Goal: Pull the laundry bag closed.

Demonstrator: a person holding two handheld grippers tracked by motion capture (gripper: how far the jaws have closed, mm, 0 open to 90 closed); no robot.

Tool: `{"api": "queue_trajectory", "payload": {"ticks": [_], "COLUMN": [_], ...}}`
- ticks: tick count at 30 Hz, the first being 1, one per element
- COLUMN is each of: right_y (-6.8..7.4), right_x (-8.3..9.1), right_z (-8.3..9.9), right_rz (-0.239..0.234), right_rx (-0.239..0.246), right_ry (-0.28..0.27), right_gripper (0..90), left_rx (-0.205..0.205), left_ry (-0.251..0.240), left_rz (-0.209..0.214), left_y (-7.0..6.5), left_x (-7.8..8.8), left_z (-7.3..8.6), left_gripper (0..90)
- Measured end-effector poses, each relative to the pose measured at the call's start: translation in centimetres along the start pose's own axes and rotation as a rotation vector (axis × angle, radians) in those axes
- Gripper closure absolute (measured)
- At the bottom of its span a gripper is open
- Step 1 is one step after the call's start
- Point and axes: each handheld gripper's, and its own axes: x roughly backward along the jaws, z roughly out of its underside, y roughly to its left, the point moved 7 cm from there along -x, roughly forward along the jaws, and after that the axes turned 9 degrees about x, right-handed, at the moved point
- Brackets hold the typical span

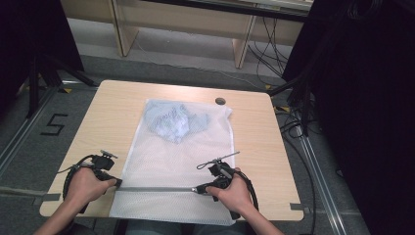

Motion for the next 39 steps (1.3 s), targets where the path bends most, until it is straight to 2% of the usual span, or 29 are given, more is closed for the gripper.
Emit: {"api": "queue_trajectory", "payload": {"ticks": [1,4,6,7,9,10,12,13,16,18,23,24,25,27,29,30,34,35,36,38,39], "right_y": [0.1,-0.2,-0.3,-0.4,-0.4,-0.5,-0.6,-0.6,-0.6,-0.8,-0.9,-0.9,-0.9,-1.1,-1.2,-1.2,-1.3,-1.3,-1.4,-1.8,-1.9], "right_x": [0.1,0.2,0.4,0.4,0.6,0.6,0.6,0.6,0.8,0.8,0.9,0.9,0.9,1.1,1.2,1.2,1.3,1.4,1.5,1.7,1.9], "right_z": [0.0,0.1,0.3,0.3,0.4,0.4,0.5,0.5,0.6,0.5,0.7,0.8,0.8,0.9,0.9,1.0,1.1,1.1,1.2,1.2,1.4], "right_rz": [0.000,0.004,0.004,0.001,-0.001,0.006,0.006,0.003,0.006,0.009,0.005,0.011,0.001,0.012,0.016,0.018,0.024,0.012,0.028,0.028,0.032], "right_rx": [-0.013,-0.007,-0.022,-0.010,-0.017,-0.013,-0.015,-0.016,-0.037,-0.017,-0.018,-0.036,-0.020,-0.041,-0.037,-0.038,-0.033,-0.026,-0.043,-0.028,-0.041], "right_ry": [0.001,-0.005,0.003,-0.010,-0.007,-0.010,-0.004,-0.011,-0.002,-0.013,-0.011,0.003,-0.010,-0.001,-0.008,-0.004,-0.007,-0.009,0.002,-0.019,-0.009], "right_gripper": [87.0,87.0,87.0,87.0,87.0,87.0,86.9,87.0,87.0,87.0,87.0,87.0,87.0,87.0,87.0,86.9,87.0,87.0,87.0,87.0,87.0], "left_rx": [0.009,0.001,0.002,0.000,-0.001,0.012,-0.003,0.001,0.000,0.004,-0.003,0.000,-0.001,0.010,0.011,-0.007,-0.008,-0.008,-0.008,-0.008,-0.008], "left_ry": [-0.006,0.000,0.000,0.002,0.002,-0.008,0.005,0.000,0.001,-0.002,0.003,0.000,0.001,-0.006,-0.007,0.008,0.009,0.009,0.009,0.009,0.009], "left_rz": [-0.001,0.000,0.000,0.000,-0.001,-0.001,-0.002,0.000,0.000,0.000,-0.001,0.000,0.000,-0.002,-0.003,-0.005,-0.006,-0.005,-0.005,-0.005,-0.005], "left_y": [-0.1,0.0,0.0,0.0,0.0,-0.1,0.0,0.0,0.0,0.0,0.0,0.0,0.0,-0.1,-0.1,0.0,0.0,0.0,0.0,0.0,0.0], "left_x": [0.0,0.0,0.0,0.0,0.0,-0.1,0.0,0.0,0.0,0.0,0.0,0.0,0.0,-0.1,-0.1,0.0,0.1,0.1,0.1,0.1,0.1], "left_z": [0.0,0.0,0.0,0.0,0.0,0.0,0.0,0.0,0.0,0.0,0.0,0.0,0.0,0.0,0.0,0.0,0.0,0.0,0.0,0.0,0.0], "left_gripper": [90.0,90.0,90.0,90.0,90.0,89.9,89.9,90.0,90.0,90.0,90.0,90.0,90.0,90.0,90.0,89.9,90.0,89.9,90.0,90.0,89.9]}}
